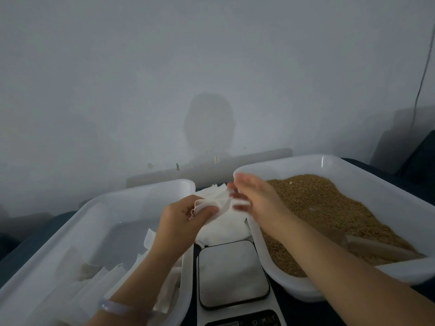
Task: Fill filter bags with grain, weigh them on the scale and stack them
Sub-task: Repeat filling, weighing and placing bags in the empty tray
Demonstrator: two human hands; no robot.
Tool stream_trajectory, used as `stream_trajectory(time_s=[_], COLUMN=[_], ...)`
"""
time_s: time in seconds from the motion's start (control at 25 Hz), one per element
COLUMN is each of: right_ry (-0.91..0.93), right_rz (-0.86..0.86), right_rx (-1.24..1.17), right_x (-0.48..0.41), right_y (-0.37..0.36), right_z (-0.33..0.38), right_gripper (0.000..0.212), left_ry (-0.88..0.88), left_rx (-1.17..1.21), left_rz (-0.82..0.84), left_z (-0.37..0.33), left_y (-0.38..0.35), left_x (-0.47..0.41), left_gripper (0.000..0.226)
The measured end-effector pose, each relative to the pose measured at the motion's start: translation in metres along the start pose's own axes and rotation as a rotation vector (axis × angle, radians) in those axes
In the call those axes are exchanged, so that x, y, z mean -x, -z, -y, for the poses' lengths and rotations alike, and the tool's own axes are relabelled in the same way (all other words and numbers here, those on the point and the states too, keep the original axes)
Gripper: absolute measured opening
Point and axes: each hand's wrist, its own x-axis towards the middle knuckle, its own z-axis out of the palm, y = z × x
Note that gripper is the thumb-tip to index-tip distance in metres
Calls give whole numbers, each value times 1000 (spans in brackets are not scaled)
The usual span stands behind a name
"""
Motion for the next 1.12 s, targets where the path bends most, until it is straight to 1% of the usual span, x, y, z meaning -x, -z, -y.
stream_trajectory(time_s=[0.04,0.08,0.12,0.2,0.32,0.36,0.44,0.52,0.6,0.68,0.72,0.84,0.88,0.92,0.96,1.0,1.04,1.08,1.12], right_ry=[142,262,347,421,443,439,446,446,420,419,422,416,392,359,315,270,232,199,174], right_rz=[-22,5,62,156,205,219,237,233,240,236,210,115,101,95,104,133,166,198,228], right_rx=[3,30,114,352,596,661,778,845,867,831,788,714,715,714,703,686,666,649,642], right_x=[2,5,10,18,23,24,25,25,24,22,21,20,21,21,22,22,22,23,22], right_y=[2,3,2,-3,-10,-10,-9,-8,-9,-8,-7,-4,-2,-2,-1,-2,-2,-3,-3], right_z=[2,3,3,1,-2,-3,-5,-8,-9,-9,-8,-4,-3,-2,-2,-1,0,1,1], right_gripper=[42,39,34,22,11,13,24,28,24,23,21,13,13,19,30,40,46,50,51], left_ry=[54,93,113,119,75,68,49,19,2,60,83,66,74,82,54,-52,-200,-348,-424], left_rx=[-45,-85,-113,-146,-138,-131,-138,-142,-107,-127,-173,-253,-250,-231,-228,-296,-448,-633,-785], left_rz=[-14,-16,-20,-25,-16,-4,25,69,109,142,152,164,156,128,79,9,-45,-59,-22], left_z=[3,5,6,7,4,3,3,4,4,4,5,8,7,4,0,-3,-4,-4,-5], left_y=[0,0,0,0,0,1,0,-1,-4,-5,-4,-5,-5,-2,1,4,7,7,6], left_x=[-1,-1,-1,1,3,4,5,6,7,6,4,5,5,4,4,4,4,3,4], left_gripper=[14,18,26,35,40,40,40,38,41,46,47,46,46,47,51,61,77,91,99])
